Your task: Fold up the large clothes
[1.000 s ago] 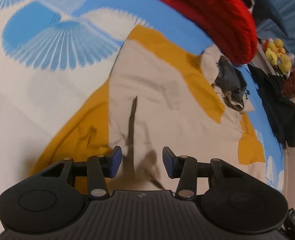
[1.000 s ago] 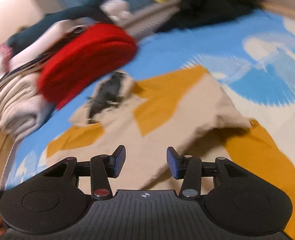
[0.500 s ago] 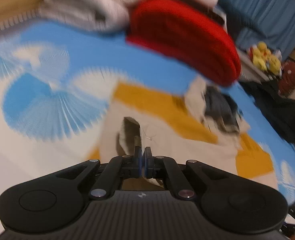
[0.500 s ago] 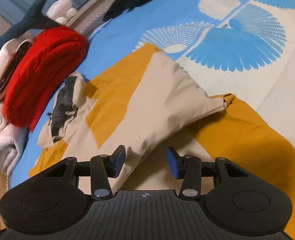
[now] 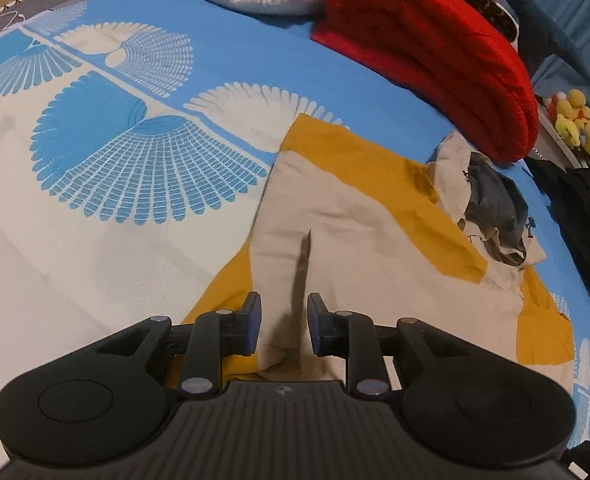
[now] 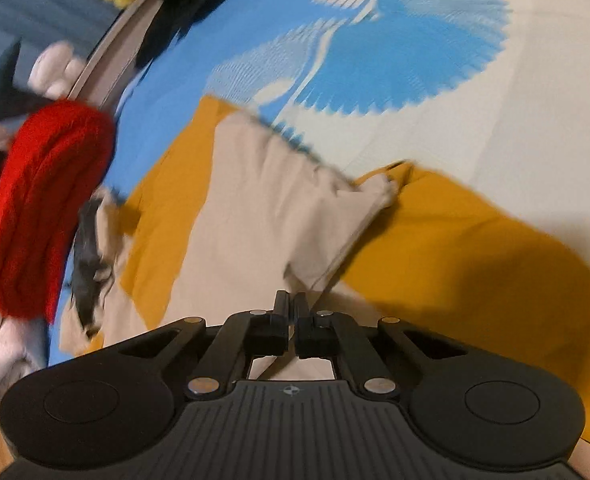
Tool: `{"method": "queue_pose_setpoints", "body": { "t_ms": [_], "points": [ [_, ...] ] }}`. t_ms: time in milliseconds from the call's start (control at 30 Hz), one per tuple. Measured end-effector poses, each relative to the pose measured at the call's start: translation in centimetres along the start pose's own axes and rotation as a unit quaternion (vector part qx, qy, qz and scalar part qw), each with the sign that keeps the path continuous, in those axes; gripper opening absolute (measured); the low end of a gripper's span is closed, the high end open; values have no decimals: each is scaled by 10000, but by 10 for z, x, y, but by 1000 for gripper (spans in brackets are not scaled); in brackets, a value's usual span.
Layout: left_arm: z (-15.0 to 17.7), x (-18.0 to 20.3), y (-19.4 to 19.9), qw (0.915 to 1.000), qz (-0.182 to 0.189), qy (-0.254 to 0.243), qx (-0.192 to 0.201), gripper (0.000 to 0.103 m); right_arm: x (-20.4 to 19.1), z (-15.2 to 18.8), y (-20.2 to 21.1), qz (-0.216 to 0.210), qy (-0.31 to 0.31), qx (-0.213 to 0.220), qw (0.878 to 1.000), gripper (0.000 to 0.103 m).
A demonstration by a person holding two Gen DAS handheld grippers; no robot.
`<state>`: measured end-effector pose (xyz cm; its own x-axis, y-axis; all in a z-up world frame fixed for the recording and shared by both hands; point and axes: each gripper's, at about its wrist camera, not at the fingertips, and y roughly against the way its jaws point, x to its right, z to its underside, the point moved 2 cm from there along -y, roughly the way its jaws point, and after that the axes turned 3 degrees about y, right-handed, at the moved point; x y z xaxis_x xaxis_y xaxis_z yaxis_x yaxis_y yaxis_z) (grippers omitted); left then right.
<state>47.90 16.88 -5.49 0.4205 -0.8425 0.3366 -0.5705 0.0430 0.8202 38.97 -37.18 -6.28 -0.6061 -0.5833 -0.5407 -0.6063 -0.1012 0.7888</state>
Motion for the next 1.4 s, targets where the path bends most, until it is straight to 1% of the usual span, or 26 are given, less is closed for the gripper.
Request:
{"method": "queue_pose_setpoints", "body": {
  "t_ms": [33, 100, 133, 200, 233, 267, 300, 367, 433, 533, 567, 600, 667, 733, 800, 867, 900, 933, 967, 1033, 1100, 1167, 1233, 1300, 1333, 1400],
  "points": [
    [-2, 4, 1, 10000, 76, -21, 16, 26, 1, 1, 2, 136, 4, 63, 9999, 0],
    [-1, 10, 4, 9997, 208, -95, 77, 26, 3, 2, 0, 243, -55, -40, 9997, 1],
    [0, 14, 5, 9995, 275, -157, 98, 26, 2, 2, -2, 302, -18, -98, 9995, 6],
    [2, 19, 4, 9992, 325, -228, 73, 29, -4, 5, -4, 345, 121, -206, 9991, 7],
    [3, 20, 2, 9993, 300, -229, 42, 29, -7, 8, -2, 356, 177, -197, 9990, 13],
    [4, 19, 0, 9995, 244, -202, 0, 29, -10, 11, 2, 418, 253, -117, 9987, 21],
    [4, 16, -3, 9997, 190, -146, -51, 29, -13, 14, 8, 506, 404, -7, 9979, 23],
    [5, 9, -10, 9997, 125, 34, -201, 29, -24, 21, 20, 642, 733, 311, 9948, 23],
    [6, 5, -16, 9991, 184, 180, -331, 29, -33, 28, 30, 631, 981, 597, 9914, 23],
    [10, 4, -21, 9978, 321, 262, -523, 27, -48, 29, 37, 299, 1388, 911, 9857, 25],
    [11, 5, -21, 9978, 322, 263, -525, 19, -52, 27, 36, 119, 1509, 928, 9841, 30],
    [11, 5, -19, 9983, 261, 265, -448, 3, -54, 23, 34, -46, 1574, 905, 9834, 32],
    [8, 7, -7, 9996, 175, 159, -135, 1, -53, 15, 28, -233, 1555, 827, 9841, 34],
    [4, 12, 2, 9999, 129, -12, 114, 1, -43, 6, 17, -126, 1351, 606, 9889, 38],
    [3, 14, -1, 9999, 26, -102, 29, 3, -23, -1, 1, 71, 956, 262, 9951, 38],
    [6, 13, -6, 9997, -115, -172, -94, 4, -11, -4, -10, 569, 731, 88, 9957, 41],
    [7, 15, -4, 9994, -210, -268, 21, 4, -5, -6, -12, 630, 650, 53, 9959, 41],
    [7, 20, 1, 9983, -266, -469, 211, 7, -4, -6, -12, 617, 593, 51, 9963, 41],
    [5, 27, 8, 9963, -256, -711, 410, 10, -7, -6, -8, 650, 585, 92, 9961, 41],
    [5, 38, 18, 9930, -98, -963, 670, 15, -20, -4, 7, 699, 769, 364, 9939, 41],
    [8, 41, 16, 9939, 157, -943, 543, 15, -33, -1, 22, 682, 964, 747, 9902, 41],
    [13, 36, 3, 9972, 299, -669, 132, 15, -42, 2, 37, 688, 1206, 1180, 9833, 41],
    [18, 26, -15, 9986, 280, -308, -340, 15, -46, 1, 45, 510, 1306, 1433, 9797, 41],
    [22, 15, -29, 9979, 75, -66, -647, 15, -47, -4, 42, 213, 1370, 1416, 9802, 41],
    [22, 13, -30, 9979, 17, -40, -653, 15, -46, -7, 36, -13, 1351, 1253, 9829, 41],
    [20, 16, -25, 9984, 81, -121, -546, 15, -34, -16, 20, -292, 1066, 783, 9908, 42]
  ]
}}
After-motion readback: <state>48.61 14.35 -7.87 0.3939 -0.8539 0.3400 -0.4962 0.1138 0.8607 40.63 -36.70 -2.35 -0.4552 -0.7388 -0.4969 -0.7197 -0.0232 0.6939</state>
